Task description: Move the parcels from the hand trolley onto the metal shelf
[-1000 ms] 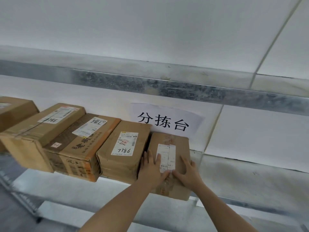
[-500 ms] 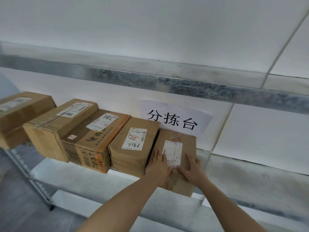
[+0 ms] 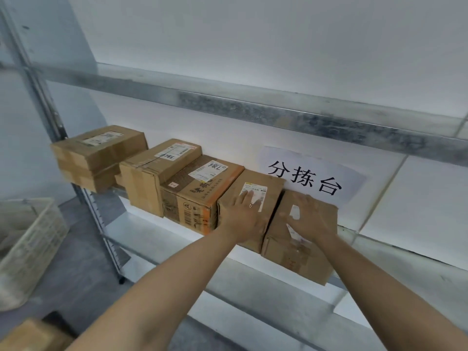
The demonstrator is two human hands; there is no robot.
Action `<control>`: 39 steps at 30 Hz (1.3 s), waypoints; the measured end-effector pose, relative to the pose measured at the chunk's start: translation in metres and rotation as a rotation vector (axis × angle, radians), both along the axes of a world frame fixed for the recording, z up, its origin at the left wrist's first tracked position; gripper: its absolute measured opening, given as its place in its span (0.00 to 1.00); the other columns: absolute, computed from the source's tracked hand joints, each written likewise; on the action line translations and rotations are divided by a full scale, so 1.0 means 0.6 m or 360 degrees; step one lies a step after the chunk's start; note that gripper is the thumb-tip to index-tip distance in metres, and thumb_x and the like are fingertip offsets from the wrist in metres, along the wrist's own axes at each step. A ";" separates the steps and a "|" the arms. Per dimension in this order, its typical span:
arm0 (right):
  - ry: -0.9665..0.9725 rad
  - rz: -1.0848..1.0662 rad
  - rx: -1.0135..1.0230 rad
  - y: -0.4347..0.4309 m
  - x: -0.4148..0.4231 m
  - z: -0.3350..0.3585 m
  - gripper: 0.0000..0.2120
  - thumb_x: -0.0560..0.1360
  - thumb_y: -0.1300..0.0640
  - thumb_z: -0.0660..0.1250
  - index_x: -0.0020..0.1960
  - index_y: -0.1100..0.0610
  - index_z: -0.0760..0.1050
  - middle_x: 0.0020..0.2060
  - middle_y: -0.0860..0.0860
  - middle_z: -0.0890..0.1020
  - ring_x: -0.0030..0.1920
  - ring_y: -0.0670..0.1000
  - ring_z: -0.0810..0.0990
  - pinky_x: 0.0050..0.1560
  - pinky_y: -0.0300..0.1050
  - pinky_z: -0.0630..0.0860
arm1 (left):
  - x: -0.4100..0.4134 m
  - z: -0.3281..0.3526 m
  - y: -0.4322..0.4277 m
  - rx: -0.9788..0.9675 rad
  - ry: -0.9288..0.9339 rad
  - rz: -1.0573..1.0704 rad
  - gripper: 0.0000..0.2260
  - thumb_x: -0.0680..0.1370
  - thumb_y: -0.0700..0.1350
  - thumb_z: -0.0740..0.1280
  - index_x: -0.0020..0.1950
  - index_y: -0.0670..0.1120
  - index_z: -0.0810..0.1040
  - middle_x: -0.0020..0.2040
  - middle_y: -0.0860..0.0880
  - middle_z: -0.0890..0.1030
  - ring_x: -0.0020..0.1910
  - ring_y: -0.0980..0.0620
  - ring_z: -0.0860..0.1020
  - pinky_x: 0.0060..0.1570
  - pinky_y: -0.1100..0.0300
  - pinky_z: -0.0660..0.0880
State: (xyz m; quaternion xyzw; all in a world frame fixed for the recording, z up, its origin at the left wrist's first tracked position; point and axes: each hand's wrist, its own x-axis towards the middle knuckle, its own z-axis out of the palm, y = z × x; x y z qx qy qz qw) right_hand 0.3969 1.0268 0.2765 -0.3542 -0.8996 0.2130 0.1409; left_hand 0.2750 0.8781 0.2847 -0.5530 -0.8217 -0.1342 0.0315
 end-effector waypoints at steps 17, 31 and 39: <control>-0.0165 0.0894 0.0006 -0.416 -0.373 0.001 0.44 0.70 0.37 0.66 0.76 0.47 0.46 0.76 0.54 0.49 0.76 0.59 0.48 0.73 0.59 0.55 | -0.290 -0.033 -0.499 0.0031 -0.0391 0.0878 0.34 0.76 0.63 0.59 0.78 0.53 0.49 0.78 0.43 0.46 0.77 0.43 0.48 0.75 0.48 0.49; -0.0445 0.1617 -0.0097 -0.847 -0.588 -0.158 0.47 0.69 0.35 0.66 0.76 0.46 0.41 0.76 0.58 0.47 0.76 0.57 0.45 0.74 0.59 0.53 | -0.333 -0.158 -0.972 0.0152 -0.0703 0.1682 0.39 0.75 0.63 0.61 0.78 0.49 0.46 0.78 0.45 0.49 0.77 0.47 0.48 0.75 0.50 0.50; -0.0535 0.1910 -0.0037 -0.959 -0.651 -0.211 0.48 0.69 0.35 0.65 0.76 0.47 0.38 0.76 0.60 0.47 0.76 0.57 0.44 0.74 0.59 0.50 | -0.317 -0.194 -1.070 0.0180 -0.0793 0.2038 0.38 0.75 0.63 0.61 0.78 0.51 0.46 0.79 0.46 0.48 0.77 0.47 0.48 0.75 0.50 0.50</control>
